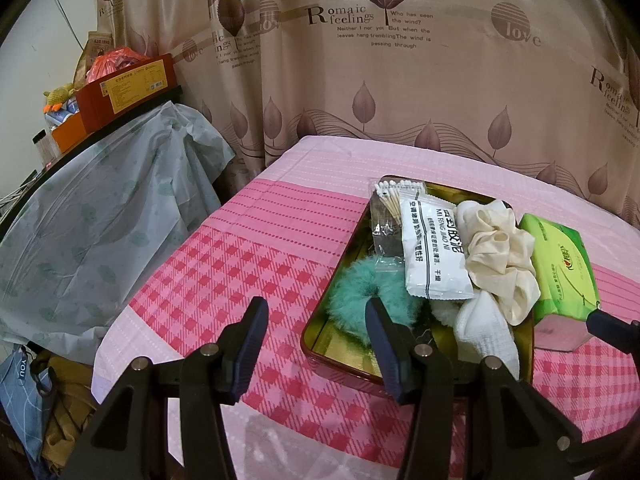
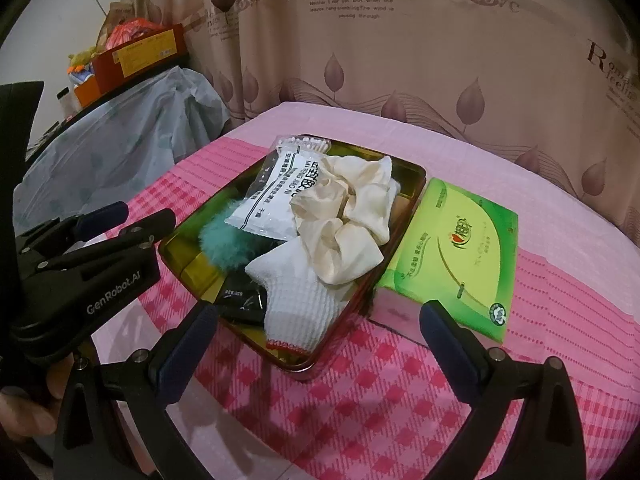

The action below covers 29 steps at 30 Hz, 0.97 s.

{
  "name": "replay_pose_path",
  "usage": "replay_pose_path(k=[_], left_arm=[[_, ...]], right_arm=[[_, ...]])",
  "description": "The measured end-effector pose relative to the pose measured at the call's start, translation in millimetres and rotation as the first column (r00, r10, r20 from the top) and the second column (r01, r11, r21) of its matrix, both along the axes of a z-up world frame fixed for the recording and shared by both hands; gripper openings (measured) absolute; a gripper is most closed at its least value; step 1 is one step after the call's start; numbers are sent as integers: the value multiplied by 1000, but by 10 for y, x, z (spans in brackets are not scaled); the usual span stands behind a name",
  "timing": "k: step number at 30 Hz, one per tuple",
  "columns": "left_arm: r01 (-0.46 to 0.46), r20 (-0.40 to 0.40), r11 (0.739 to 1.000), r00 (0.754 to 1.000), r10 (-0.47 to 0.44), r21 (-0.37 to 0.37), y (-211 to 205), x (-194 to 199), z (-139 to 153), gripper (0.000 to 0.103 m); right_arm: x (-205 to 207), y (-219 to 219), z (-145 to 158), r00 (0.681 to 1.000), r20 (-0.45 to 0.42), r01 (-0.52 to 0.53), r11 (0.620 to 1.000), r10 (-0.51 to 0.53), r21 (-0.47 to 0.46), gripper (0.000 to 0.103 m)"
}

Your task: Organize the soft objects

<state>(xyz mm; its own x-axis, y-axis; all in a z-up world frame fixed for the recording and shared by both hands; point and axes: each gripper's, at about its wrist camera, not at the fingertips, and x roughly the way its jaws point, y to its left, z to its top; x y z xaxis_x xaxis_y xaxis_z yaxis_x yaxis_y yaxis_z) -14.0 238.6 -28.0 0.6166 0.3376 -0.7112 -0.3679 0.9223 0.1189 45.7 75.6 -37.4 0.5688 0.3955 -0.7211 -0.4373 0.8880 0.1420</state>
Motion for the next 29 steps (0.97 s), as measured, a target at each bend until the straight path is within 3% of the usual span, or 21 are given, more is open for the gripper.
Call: replay_pose_path(k=[29], left_arm=[[19, 11, 1000, 1000, -19, -1, -69, 23, 31, 52]], right_arm=[[-16, 21, -35, 1000, -12, -9, 1000, 9, -3, 100]])
